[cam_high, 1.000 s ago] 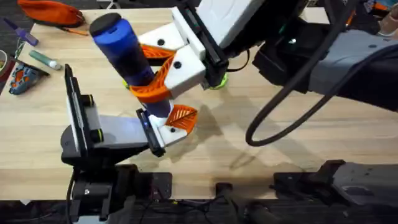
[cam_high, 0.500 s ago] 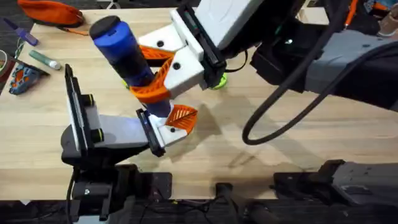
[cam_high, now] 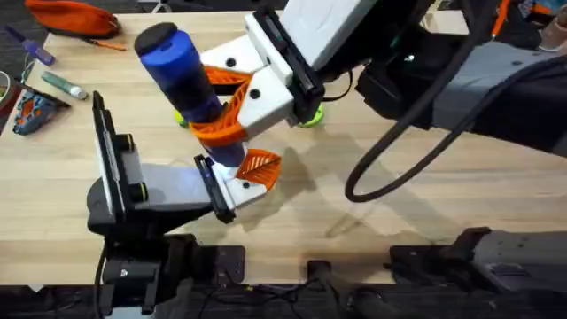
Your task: Pick up the gripper from the table and insert it into the empty holder that is missing its gripper. Then pick up a screw, insert it into the mounting hole, and use the screwdriver to tighten it. Finally, clean up the table by picking up the vegetable and placing it into the bucket.
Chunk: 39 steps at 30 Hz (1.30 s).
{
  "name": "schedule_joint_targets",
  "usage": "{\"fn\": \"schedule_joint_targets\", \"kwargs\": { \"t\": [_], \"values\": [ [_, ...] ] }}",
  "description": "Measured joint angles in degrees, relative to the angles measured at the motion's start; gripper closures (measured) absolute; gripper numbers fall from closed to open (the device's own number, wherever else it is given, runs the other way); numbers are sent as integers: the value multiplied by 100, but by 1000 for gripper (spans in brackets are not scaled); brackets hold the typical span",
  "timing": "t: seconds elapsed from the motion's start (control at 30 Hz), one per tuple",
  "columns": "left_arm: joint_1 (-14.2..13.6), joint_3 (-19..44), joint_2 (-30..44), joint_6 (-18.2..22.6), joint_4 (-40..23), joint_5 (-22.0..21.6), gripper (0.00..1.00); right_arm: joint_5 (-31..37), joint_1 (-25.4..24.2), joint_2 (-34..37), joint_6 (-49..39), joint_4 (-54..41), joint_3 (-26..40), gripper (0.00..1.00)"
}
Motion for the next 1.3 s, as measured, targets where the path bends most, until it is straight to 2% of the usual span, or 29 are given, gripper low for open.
{"fn": "schedule_joint_targets", "kwargs": {
  "t": [0.37, 0.5, 0.7, 1.0, 1.3],
  "values": [
    [0, 0, 0, -13, 0, 1, 995, -21, 0, 26, 10, 118, 2, 979],
    [0, 0, 0, -13, 2, -4, 995, -92, 0, 124, 229, 463, 4, 979],
    [0, 0, 0, -9, 2, -2, 995, -101, 0, 184, 460, 476, 98, 979],
    [-2, 99, -17, -21, -32, -112, 995, -401, -157, 431, 1224, 311, 772, 979],
    [-7, 59, -12, -11, -68, -106, 995, -376, -351, 235, 1682, 493, 1697, 979]
  ]
}}
